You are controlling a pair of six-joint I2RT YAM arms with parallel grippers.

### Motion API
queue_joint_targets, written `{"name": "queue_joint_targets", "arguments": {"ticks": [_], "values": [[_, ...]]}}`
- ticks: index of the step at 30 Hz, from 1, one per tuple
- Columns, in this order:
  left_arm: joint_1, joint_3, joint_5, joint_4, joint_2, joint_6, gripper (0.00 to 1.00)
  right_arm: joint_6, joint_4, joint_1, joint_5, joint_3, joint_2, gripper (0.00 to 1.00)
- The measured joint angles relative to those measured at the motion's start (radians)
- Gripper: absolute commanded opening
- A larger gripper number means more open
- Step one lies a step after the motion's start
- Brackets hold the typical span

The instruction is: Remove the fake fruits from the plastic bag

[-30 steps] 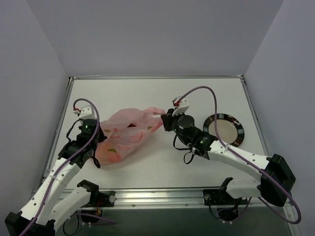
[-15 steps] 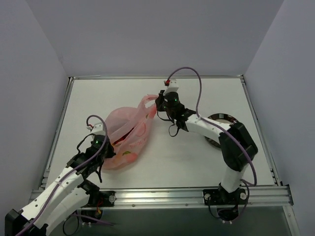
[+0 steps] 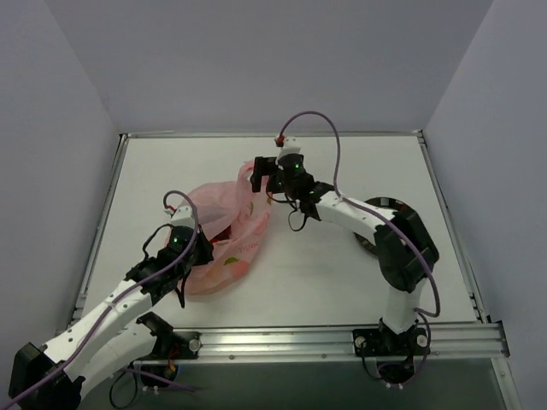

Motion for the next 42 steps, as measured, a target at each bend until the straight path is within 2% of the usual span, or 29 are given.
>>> {"name": "queue_joint_targets", "arguments": {"ticks": [4, 8, 11, 12, 13, 14, 15, 17, 18, 20, 23, 24, 26, 27, 29, 30, 31, 32, 33, 35, 36, 40, 42], "values": [[0.000, 0.030, 0.006, 0.048, 0.000, 0.000, 0.02, -0.010, -0.053, 0.014, 0.013, -0.161, -0.285, 1.00], [-0.002, 0.030, 0.007, 0.068, 0.004, -0.003, 0.02, -0.025, -0.066, 0.100, 0.082, -0.246, -0.570, 1.00], [-0.003, 0.030, 0.011, 0.070, 0.005, -0.007, 0.02, -0.024, -0.051, 0.192, 0.121, -0.295, -0.673, 0.84], [-0.003, 0.030, 0.012, 0.070, 0.005, -0.007, 0.02, -0.023, -0.048, 0.227, 0.128, -0.314, -0.681, 0.61], [-0.005, 0.030, 0.013, 0.070, 0.005, -0.007, 0.02, -0.024, -0.043, 0.257, 0.133, -0.332, -0.680, 0.46], [-0.006, 0.030, 0.015, 0.069, 0.005, -0.007, 0.02, -0.016, -0.028, 0.284, 0.135, -0.349, -0.670, 0.37], [-0.006, 0.030, 0.017, 0.069, 0.004, -0.007, 0.02, -0.006, -0.013, 0.308, 0.134, -0.366, -0.641, 0.21], [-0.006, 0.031, 0.022, 0.061, -0.003, -0.006, 0.03, 0.013, 0.001, 0.340, 0.124, -0.381, -0.548, 0.13], [-0.006, 0.033, 0.022, 0.048, -0.012, -0.006, 0.03, 0.020, 0.001, 0.348, 0.117, -0.381, -0.498, 0.05], [-0.006, 0.048, 0.022, 0.019, -0.028, -0.003, 0.03, 0.026, 0.003, 0.362, 0.110, -0.381, -0.409, 0.04], [-0.006, 0.092, 0.021, -0.010, -0.049, 0.003, 0.04, 0.026, 0.013, 0.369, 0.103, -0.391, -0.332, 0.18], [-0.006, 0.108, 0.021, -0.015, -0.053, 0.005, 0.04, 0.025, 0.017, 0.372, 0.103, -0.392, -0.319, 0.32], [-0.006, 0.135, 0.021, -0.019, -0.054, 0.006, 0.04, 0.024, 0.043, 0.372, 0.104, -0.392, -0.303, 0.53], [-0.006, 0.146, 0.022, -0.023, -0.053, 0.006, 0.11, 0.017, 0.055, 0.372, 0.103, -0.391, -0.298, 0.67], [-0.006, 0.164, 0.025, -0.038, -0.050, 0.014, 0.25, 0.010, 0.075, 0.372, 0.105, -0.383, -0.289, 0.70], [-0.006, 0.172, 0.026, -0.049, -0.050, 0.021, 0.37, 0.006, 0.088, 0.372, 0.105, -0.380, -0.283, 0.68], [-0.006, 0.181, 0.028, -0.063, -0.050, 0.027, 0.59, 0.006, 0.098, 0.372, 0.106, -0.377, -0.276, 0.64], [-0.006, 0.193, 0.029, -0.080, -0.050, 0.035, 0.64, 0.006, 0.107, 0.372, 0.108, -0.377, -0.269, 0.57], [-0.006, 0.209, 0.031, -0.097, -0.050, 0.037, 0.67, 0.007, 0.112, 0.372, 0.109, -0.377, -0.262, 0.43], [-0.006, 0.250, 0.031, -0.120, -0.050, 0.043, 0.68, 0.011, 0.135, 0.373, 0.112, -0.389, -0.249, 0.30], [-0.006, 0.275, 0.030, -0.129, -0.050, 0.048, 0.68, 0.018, 0.150, 0.374, 0.114, -0.412, -0.247, 0.19], [-0.007, 0.382, 0.009, -0.134, -0.017, 0.071, 0.75, 0.047, 0.193, 0.383, 0.117, -0.518, -0.250, 0.15], [-0.007, 0.421, -0.003, -0.141, 0.028, 0.087, 0.89, 0.053, 0.197, 0.393, 0.124, -0.568, -0.259, 0.15]]}}
